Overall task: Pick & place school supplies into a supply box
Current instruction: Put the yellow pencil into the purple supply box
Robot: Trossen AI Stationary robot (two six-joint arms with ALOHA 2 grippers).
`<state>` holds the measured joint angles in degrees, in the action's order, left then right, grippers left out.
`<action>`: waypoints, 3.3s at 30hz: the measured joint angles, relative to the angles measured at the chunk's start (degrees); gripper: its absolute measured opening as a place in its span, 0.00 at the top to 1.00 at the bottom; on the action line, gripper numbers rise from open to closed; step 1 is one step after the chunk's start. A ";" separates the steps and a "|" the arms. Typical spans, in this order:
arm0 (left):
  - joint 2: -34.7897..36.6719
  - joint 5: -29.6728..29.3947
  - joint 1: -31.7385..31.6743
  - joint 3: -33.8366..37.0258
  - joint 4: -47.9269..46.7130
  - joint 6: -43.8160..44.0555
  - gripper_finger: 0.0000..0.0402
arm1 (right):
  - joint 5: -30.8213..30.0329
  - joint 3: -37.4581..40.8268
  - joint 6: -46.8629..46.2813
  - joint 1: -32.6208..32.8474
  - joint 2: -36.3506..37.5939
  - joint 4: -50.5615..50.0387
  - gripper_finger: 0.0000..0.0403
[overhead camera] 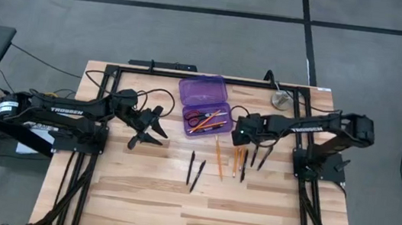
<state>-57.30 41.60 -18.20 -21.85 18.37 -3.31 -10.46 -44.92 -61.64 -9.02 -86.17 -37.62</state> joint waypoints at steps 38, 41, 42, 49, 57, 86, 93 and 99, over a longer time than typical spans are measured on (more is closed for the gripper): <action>0.00 0.00 0.02 0.00 0.16 -0.19 0.64 | -0.75 -1.21 0.58 -0.58 -3.13 0.82 0.69; 0.00 0.00 0.02 0.00 0.16 -0.19 0.64 | -1.48 -1.21 0.63 -1.07 -3.13 0.80 0.69; 0.00 0.00 0.02 0.00 0.16 -0.19 0.64 | -1.48 -1.21 0.69 -1.27 -3.13 0.80 0.69; 0.02 0.00 0.02 0.00 0.16 -0.17 0.64 | -1.48 -1.21 1.63 -1.98 -3.13 0.82 0.69; 0.00 0.01 0.02 0.00 0.16 -0.17 0.64 | -1.46 -1.21 1.63 -2.01 -3.17 0.82 0.69; 0.00 0.02 0.02 0.00 0.14 -0.14 0.64 | -2.94 -1.18 1.63 -2.01 -3.19 0.82 0.69; 0.00 0.02 0.02 0.00 0.14 -0.13 0.64 | -2.83 0.89 1.20 -2.01 -3.19 3.39 0.69; 0.00 0.02 0.02 0.00 0.14 -0.11 0.64 | -2.81 1.20 1.19 -2.01 -3.19 4.10 0.69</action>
<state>-57.30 41.63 -18.17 -21.85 18.50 -3.42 -13.28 -43.72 -60.45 -11.03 -89.36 -33.52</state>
